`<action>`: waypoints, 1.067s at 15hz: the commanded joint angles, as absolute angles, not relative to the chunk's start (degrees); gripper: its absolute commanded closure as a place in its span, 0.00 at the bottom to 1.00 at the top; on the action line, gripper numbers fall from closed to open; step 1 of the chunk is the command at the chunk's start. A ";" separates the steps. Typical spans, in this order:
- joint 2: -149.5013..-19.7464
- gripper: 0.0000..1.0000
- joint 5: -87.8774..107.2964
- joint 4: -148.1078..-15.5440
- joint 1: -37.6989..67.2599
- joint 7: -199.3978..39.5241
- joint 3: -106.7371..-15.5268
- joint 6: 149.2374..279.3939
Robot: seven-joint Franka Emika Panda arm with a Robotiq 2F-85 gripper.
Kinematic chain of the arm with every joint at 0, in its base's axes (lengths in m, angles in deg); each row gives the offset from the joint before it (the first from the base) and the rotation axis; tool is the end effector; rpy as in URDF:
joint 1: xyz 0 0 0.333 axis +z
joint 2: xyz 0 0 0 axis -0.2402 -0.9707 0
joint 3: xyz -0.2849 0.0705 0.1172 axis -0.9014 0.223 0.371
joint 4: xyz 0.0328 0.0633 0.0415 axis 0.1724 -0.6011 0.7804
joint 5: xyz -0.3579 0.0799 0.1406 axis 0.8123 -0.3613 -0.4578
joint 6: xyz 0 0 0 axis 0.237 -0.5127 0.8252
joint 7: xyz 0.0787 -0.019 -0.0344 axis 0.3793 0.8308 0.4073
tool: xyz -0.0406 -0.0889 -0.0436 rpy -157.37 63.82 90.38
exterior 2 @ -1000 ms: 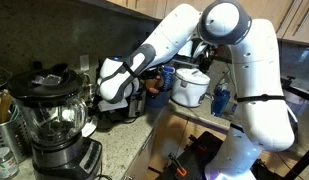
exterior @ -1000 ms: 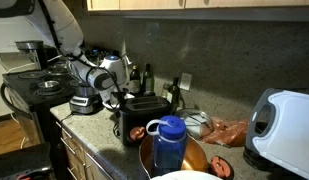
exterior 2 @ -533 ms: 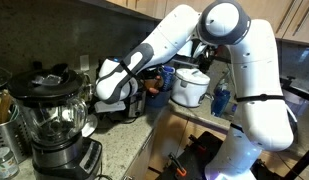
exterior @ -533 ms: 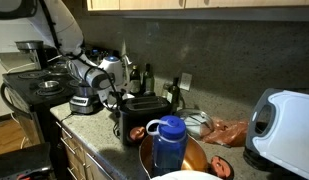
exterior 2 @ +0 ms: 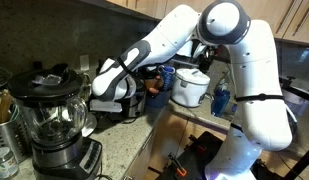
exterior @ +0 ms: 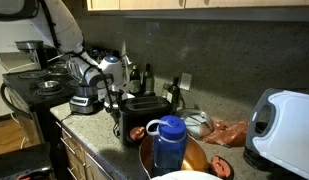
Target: Clean the plate with the towel and move it a bit
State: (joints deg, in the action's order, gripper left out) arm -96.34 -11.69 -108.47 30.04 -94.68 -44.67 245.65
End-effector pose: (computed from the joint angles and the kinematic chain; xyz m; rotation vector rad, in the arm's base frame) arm 0.5503 0.2742 0.2244 -2.7805 0.2515 -0.2826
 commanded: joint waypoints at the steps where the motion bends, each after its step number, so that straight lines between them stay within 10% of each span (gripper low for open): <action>1: -96.87 0.00 -13.21 -108.00 29.83 -96.29 -44.06 247.97; 16: -98.58 0.00 -13.02 -108.55 18.11 -76.72 -31.97 246.37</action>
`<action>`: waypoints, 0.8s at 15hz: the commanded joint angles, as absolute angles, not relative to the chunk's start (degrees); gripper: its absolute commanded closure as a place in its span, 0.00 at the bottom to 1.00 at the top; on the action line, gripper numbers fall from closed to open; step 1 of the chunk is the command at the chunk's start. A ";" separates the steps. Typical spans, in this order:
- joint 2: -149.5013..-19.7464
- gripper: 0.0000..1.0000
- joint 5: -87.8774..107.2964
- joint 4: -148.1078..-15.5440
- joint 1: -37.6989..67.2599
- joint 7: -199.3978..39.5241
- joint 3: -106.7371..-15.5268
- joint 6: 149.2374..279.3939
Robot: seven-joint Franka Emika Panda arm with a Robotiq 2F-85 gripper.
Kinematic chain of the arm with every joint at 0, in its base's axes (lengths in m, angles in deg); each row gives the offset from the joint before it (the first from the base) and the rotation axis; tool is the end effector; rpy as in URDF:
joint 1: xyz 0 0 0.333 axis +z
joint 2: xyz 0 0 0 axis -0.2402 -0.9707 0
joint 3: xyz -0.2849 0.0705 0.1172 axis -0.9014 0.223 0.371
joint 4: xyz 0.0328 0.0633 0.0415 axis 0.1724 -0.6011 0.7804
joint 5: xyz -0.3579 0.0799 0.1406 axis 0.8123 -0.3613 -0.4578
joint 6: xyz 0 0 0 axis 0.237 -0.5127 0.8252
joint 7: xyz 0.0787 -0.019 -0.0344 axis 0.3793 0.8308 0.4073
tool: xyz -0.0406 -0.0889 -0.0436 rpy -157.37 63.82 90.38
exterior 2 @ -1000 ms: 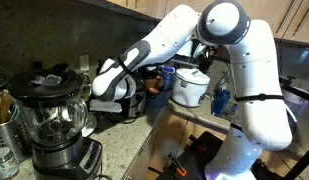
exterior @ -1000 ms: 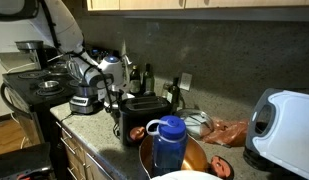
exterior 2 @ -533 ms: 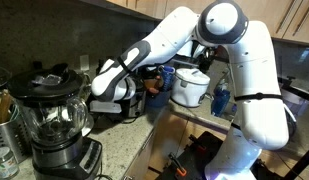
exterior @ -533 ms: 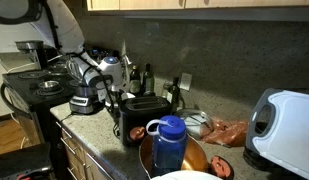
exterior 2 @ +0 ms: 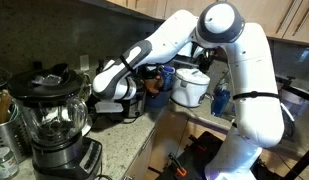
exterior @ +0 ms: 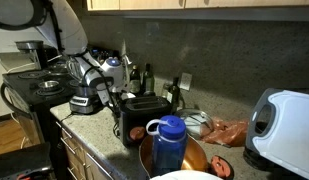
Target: Clean the plate with the towel and move it a bit
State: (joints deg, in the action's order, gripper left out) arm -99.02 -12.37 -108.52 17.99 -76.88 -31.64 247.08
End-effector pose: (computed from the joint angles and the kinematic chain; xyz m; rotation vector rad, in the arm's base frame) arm 0.5483 0.2777 0.2187 -2.7144 -0.1081 -0.2968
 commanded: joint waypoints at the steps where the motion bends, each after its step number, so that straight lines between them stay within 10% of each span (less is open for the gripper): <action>1: -98.57 0.00 -13.12 -108.56 18.40 -77.27 -32.25 246.67; 12: -98.85 0.00 -12.21 -108.31 19.17 -76.40 -33.74 242.13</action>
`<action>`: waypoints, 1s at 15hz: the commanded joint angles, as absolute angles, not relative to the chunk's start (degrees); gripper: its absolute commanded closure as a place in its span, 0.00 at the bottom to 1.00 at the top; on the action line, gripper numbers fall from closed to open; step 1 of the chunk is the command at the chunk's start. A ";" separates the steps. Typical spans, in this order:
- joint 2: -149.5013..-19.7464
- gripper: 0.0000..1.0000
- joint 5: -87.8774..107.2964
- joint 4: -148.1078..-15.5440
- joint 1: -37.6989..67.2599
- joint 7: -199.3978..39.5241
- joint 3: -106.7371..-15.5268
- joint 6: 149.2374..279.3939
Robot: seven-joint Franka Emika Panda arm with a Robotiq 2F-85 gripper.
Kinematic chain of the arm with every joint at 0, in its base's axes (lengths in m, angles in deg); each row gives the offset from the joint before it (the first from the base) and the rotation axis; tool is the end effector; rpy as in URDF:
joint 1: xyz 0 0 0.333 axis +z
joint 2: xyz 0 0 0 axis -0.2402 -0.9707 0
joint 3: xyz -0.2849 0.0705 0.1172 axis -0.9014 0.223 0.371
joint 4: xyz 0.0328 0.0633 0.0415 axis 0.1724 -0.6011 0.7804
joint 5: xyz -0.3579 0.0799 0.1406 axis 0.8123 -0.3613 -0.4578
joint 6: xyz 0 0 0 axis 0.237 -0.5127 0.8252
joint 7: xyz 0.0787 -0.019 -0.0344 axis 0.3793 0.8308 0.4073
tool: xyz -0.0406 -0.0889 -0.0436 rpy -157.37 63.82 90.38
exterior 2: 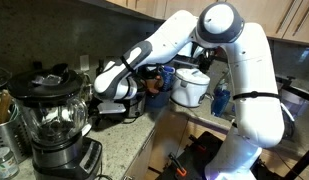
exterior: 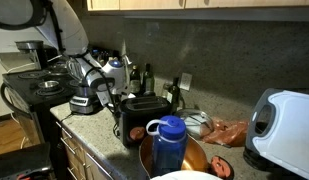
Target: Clean the plate with the towel and move it a bit
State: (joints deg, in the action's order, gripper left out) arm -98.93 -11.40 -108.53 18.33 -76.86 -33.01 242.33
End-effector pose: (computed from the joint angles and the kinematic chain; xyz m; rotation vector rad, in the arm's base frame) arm 0.5449 0.2713 0.2086 -2.7476 -0.1359 -0.1969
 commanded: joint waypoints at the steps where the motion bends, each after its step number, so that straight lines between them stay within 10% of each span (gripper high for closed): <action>1: -99.56 0.00 -12.16 -107.48 19.38 -76.55 -34.21 243.42; 15: -113.45 0.00 -12.90 -97.43 11.28 -73.91 -27.64 252.77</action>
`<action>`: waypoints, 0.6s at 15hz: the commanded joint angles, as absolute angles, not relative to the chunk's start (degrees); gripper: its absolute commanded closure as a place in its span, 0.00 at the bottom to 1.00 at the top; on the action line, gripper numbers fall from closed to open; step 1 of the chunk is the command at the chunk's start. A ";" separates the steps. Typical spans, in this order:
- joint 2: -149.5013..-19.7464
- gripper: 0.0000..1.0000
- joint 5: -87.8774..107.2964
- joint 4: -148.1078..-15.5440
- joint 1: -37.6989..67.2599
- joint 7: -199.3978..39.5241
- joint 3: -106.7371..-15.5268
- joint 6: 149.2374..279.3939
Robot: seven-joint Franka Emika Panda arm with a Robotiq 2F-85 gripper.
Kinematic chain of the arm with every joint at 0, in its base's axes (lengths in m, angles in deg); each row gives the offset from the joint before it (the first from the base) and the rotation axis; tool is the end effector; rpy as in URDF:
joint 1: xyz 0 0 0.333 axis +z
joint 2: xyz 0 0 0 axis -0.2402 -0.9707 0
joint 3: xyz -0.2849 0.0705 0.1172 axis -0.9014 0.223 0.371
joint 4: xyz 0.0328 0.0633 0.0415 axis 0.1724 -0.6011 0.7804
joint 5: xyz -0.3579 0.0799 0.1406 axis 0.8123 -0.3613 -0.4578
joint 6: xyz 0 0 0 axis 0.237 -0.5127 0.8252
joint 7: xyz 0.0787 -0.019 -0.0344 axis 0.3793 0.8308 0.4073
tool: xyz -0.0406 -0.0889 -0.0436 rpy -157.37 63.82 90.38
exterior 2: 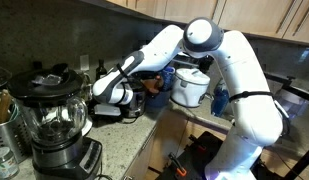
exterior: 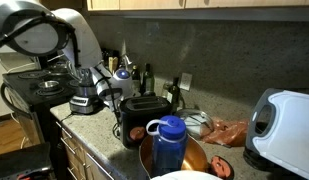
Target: Clean the plate with the towel and move it a bit
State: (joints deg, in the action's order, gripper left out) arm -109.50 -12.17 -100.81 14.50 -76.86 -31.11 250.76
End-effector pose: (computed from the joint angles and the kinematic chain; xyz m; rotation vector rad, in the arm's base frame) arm 0.5919 0.2518 0.1708 -2.6711 0.0510 -0.3218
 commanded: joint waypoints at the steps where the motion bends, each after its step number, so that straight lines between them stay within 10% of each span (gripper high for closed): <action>1: -114.34 0.00 -12.91 -96.77 10.61 -73.81 -26.68 253.08; 4: -116.68 0.03 -12.37 -94.59 8.70 -73.35 -23.87 253.60; 5: -117.19 0.21 -12.15 -94.02 8.51 -73.45 -23.51 253.72; 9: -117.98 0.46 -11.49 -92.31 8.76 -73.98 -23.29 253.38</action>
State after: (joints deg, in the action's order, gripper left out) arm -115.50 -11.95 -94.64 9.36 -76.24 -24.54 252.33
